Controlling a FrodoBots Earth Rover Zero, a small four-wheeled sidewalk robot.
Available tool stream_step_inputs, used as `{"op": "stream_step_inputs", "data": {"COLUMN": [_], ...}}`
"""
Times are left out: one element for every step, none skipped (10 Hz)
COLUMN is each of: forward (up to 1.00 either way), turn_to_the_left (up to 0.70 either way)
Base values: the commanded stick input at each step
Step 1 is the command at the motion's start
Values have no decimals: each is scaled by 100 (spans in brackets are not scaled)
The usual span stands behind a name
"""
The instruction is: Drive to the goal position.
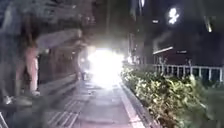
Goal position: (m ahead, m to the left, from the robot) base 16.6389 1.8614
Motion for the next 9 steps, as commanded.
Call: {"op": "stream_step_inputs", "data": {"forward": [45,45,45,45,45,45,45,45,45], "turn_to_the_left": [0,0,0,0,0,0,0,0,0]}}
